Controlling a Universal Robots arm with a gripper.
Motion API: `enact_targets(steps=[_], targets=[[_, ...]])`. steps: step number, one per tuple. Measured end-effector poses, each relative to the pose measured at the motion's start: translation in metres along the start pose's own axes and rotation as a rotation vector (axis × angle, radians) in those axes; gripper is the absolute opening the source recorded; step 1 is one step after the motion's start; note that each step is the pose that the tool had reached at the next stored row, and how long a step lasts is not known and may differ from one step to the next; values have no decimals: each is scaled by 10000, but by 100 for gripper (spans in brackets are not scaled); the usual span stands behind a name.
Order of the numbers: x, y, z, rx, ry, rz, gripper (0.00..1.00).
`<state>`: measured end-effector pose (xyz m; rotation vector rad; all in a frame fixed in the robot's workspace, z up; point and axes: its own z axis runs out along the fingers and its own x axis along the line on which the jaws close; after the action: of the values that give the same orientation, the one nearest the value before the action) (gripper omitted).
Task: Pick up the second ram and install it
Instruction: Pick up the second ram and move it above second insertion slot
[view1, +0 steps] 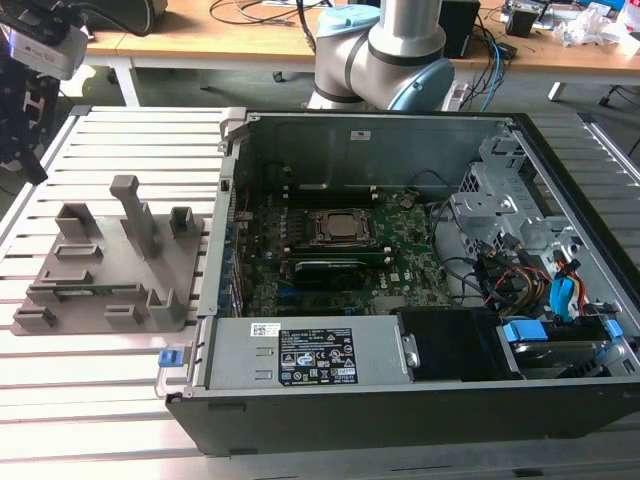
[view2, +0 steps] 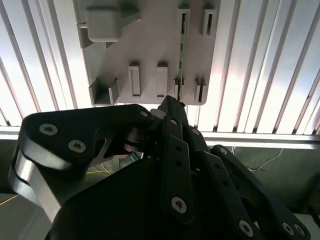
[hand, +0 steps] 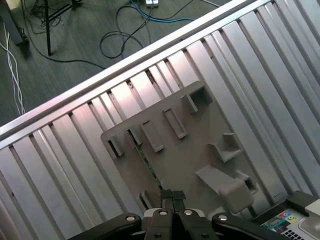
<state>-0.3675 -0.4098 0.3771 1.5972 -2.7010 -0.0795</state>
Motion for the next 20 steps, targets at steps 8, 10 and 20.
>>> enact_targets(steps=[8,10,20], targets=[[0,-1,0,-22,45,-981,11],[0,0,0,-29,54,-1186,11],[0,0,0,-56,106,-2357,11]])
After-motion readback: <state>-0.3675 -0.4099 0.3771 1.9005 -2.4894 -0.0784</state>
